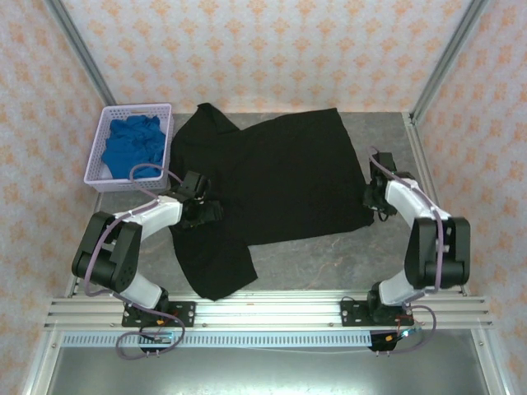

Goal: Fold the inside-out t-shirt

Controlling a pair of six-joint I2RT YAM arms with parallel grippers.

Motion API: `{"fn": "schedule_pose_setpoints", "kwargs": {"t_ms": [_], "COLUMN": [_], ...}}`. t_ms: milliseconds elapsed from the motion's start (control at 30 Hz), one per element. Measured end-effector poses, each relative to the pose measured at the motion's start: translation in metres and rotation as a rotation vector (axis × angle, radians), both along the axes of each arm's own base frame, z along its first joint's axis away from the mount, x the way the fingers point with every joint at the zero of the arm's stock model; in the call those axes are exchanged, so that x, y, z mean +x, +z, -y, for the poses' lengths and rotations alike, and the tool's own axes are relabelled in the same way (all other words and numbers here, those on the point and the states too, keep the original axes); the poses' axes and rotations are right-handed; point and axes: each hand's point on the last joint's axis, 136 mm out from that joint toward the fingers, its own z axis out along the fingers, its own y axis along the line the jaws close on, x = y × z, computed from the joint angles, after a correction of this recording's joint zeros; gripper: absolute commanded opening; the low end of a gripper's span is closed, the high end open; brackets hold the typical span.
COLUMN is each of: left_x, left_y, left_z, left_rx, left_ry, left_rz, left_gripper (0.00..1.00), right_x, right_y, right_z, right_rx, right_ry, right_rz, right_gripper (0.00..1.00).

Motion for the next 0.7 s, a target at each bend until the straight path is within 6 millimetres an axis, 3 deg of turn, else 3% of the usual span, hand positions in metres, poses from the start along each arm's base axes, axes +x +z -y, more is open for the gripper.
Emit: {"fn": "schedule_pose_setpoints", "kwargs": {"t_ms": [100, 267, 367, 533, 700], "left_x": [0.0, 0.001, 0.002, 0.004, 0.007], "left_y": [0.0, 0.001, 0.001, 0.0, -0.001], "left_z": [0.001, 0.002, 0.004, 0.005, 0.006], "left_rx": [-0.003, -0.011, -0.018, -0.024, -0.026], "left_ry": [-0.001, -0.004, -0.007, -0.008, -0.009], "left_rz": [0.0, 0.003, 0.008, 0.014, 0.023], "left_gripper": [0.78, 0.78, 0.78, 0.78, 0.78], "right_x": [-0.012, -0.031, -0.034, -0.029, -0.023], "right_y": [-0.003, -0.035, -0.047, -0.051, -0.048], "right_z": [-0.011, -0.02, -0.019, -0.011, 0.001], "right_rx": [0.035, 0.077, 0.076, 0.065, 0.023], "right_ry": [0.006, 0.0, -0.005, -0.027, -0.051], "right_rz": [-0.002, -0.12, -0.17, -0.198, -0.201], "right_gripper": [0.51, 0.51, 0.44, 0.22, 0.17]}}
